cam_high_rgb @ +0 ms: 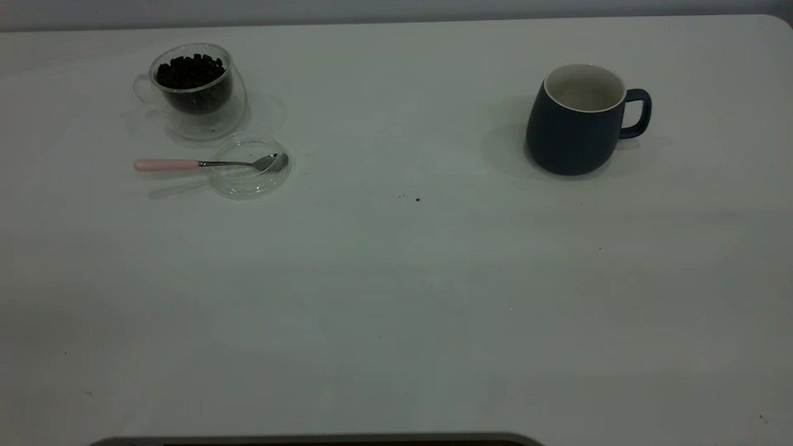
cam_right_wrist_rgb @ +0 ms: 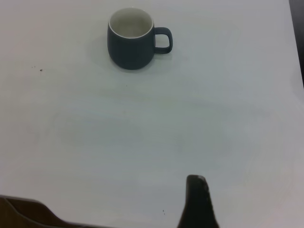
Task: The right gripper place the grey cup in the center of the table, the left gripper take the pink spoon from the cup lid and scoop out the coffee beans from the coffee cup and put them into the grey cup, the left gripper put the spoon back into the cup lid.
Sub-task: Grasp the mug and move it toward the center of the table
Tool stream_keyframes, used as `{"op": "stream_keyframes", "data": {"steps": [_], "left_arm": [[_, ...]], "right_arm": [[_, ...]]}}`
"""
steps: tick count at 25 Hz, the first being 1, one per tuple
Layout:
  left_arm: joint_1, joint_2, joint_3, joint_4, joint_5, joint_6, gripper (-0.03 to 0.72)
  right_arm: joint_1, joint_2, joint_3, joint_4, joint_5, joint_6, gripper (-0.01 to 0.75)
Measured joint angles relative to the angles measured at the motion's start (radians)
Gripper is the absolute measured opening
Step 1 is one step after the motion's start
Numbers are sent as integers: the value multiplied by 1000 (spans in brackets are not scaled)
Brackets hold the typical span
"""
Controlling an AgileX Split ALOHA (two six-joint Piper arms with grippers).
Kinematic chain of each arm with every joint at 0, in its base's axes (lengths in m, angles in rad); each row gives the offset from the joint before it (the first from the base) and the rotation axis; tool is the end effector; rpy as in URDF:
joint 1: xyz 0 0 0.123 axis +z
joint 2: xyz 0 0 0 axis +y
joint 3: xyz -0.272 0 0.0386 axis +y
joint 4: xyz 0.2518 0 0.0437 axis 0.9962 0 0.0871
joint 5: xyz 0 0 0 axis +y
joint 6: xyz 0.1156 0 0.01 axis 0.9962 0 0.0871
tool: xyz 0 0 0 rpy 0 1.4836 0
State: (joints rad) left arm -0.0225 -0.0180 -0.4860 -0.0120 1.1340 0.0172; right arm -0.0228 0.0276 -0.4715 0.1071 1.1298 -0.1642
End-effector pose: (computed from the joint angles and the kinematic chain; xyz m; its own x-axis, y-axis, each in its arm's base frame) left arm 0.0260 -0.0018 0.2565 -0.5160 0.0237 -0.8563 0.0381 0.9993 0.0048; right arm 0.0335 0.0105 0.2517 -0.5509 -0.1050 -0.8279 -0.1232 0.9914 -0.0438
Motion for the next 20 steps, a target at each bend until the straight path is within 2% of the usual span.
{"op": "stream_keyframes", "data": {"steps": [14,20], "left_arm": [[0,0,0,0,0,0,588],[0,0,0,0,0,0,588]], "right_arm": [[0,1,-4,-4,-3,0,591],[0,228,-130,-21,-23,-6,635]]}}
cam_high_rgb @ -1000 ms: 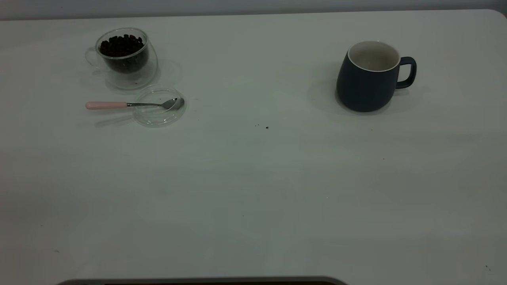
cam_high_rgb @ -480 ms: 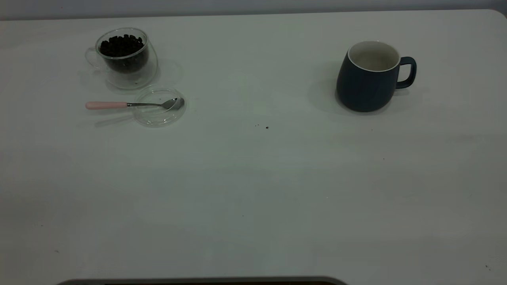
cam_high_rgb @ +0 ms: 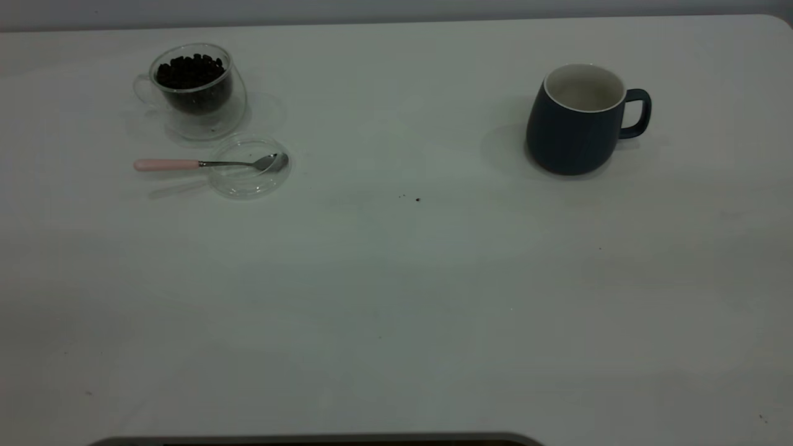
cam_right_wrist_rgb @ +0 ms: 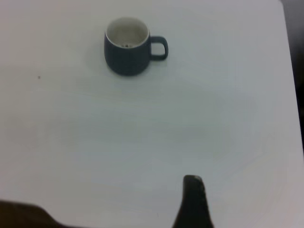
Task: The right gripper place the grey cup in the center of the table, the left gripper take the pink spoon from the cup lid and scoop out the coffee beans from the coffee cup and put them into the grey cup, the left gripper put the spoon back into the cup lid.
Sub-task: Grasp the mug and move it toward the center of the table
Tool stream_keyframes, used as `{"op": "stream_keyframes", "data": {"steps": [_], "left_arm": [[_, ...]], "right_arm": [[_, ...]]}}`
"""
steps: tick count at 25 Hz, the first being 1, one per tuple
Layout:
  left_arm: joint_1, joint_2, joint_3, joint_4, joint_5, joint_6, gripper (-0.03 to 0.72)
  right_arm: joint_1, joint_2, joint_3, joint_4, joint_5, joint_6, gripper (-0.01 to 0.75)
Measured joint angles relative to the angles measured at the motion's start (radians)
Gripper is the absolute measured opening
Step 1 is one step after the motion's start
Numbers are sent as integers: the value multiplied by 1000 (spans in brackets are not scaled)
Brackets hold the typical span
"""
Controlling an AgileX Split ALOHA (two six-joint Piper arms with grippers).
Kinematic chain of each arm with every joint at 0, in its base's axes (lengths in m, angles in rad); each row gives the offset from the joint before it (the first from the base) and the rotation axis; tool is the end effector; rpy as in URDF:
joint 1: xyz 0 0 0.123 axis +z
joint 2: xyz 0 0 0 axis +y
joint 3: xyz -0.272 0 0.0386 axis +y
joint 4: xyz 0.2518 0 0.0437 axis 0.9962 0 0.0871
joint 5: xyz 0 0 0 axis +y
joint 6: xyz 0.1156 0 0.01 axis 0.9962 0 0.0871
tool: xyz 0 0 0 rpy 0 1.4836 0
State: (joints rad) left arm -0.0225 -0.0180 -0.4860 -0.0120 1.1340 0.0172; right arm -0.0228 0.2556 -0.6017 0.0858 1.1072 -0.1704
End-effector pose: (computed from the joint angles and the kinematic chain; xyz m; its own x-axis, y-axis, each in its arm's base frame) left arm 0.0260 -0.0018 0.2565 -0.5160 0.0237 -0.8563 0.0381 0.9993 0.0048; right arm 0.0593 0.0075 0.2835 -0.6124 -0.1173 -0.7818 -0.1188 0.9914 -0.0556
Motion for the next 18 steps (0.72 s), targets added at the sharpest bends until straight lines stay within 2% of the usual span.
{"op": "stream_keyframes", "data": {"steps": [4,18], "left_arm": [[0,0,0,0,0,0,588],[0,0,0,0,0,0,588]], "right_arm": [[0,306,-94,-33,-42,-59,697],[0,1302,-415,-86,-337,-509,703]]}}
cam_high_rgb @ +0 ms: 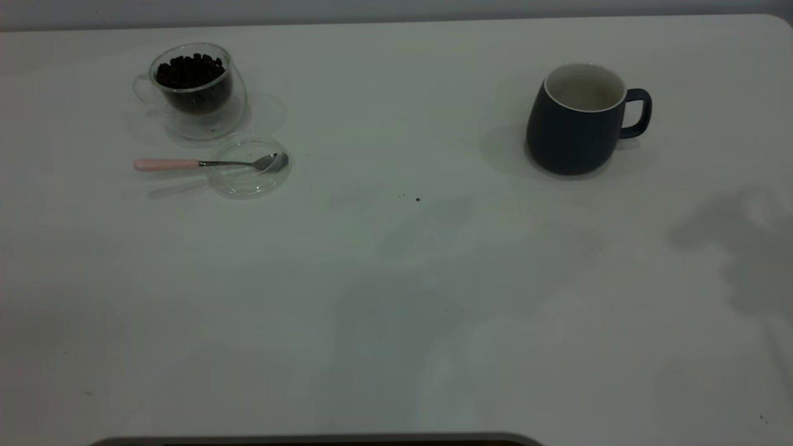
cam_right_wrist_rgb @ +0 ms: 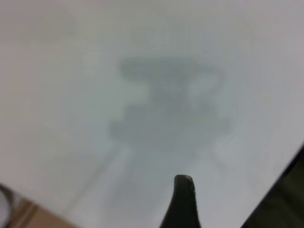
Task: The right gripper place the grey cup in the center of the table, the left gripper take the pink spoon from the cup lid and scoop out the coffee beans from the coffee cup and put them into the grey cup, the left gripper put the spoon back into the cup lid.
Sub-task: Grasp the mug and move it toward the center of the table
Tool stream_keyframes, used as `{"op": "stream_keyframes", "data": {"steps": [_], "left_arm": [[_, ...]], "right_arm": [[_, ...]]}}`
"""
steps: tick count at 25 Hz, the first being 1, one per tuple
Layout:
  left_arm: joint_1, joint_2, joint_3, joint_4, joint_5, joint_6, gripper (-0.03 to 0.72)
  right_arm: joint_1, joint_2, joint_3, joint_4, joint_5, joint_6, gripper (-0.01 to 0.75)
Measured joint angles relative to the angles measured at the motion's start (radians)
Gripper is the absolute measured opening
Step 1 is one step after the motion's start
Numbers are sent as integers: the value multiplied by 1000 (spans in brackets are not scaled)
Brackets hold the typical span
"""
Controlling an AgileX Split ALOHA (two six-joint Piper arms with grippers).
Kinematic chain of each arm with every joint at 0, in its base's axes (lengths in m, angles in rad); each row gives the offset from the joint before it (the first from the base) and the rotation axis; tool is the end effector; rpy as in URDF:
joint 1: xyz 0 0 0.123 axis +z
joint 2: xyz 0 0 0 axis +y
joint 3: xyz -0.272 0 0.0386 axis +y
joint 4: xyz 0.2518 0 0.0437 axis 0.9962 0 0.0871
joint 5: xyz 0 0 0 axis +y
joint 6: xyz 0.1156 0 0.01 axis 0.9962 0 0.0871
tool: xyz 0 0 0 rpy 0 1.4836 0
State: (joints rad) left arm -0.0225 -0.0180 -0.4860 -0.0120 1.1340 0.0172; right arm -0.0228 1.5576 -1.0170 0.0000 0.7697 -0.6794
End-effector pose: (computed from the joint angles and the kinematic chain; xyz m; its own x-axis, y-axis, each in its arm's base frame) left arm 0.0260 -0.0018 0.2565 -0.5160 0.0237 -0.8563 0.0381 0.9993 0.0048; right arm 0.3127 -0.0071 0.1942 -0.7455 -0.6115 -0.2651 -0.5728 0.7912 -0.2141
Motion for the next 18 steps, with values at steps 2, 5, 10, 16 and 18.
{"op": "stream_keyframes", "data": {"steps": [2,5,10,16,18], "left_arm": [[0,0,0,0,0,0,588],[0,0,0,0,0,0,588],[0,0,0,0,0,0,588],[0,0,0,0,0,0,588],[0,0,0,0,0,0,588]], "right_arm": [[0,119,-48,0,-38,-69,701],[0,271,-114,0,-89,-148,699],[34,495,-236,-11,-167,-266,694],[76,639,-368,-42,-259,-297,683],[92,668,-394,-43,-297,-306,678]]}}
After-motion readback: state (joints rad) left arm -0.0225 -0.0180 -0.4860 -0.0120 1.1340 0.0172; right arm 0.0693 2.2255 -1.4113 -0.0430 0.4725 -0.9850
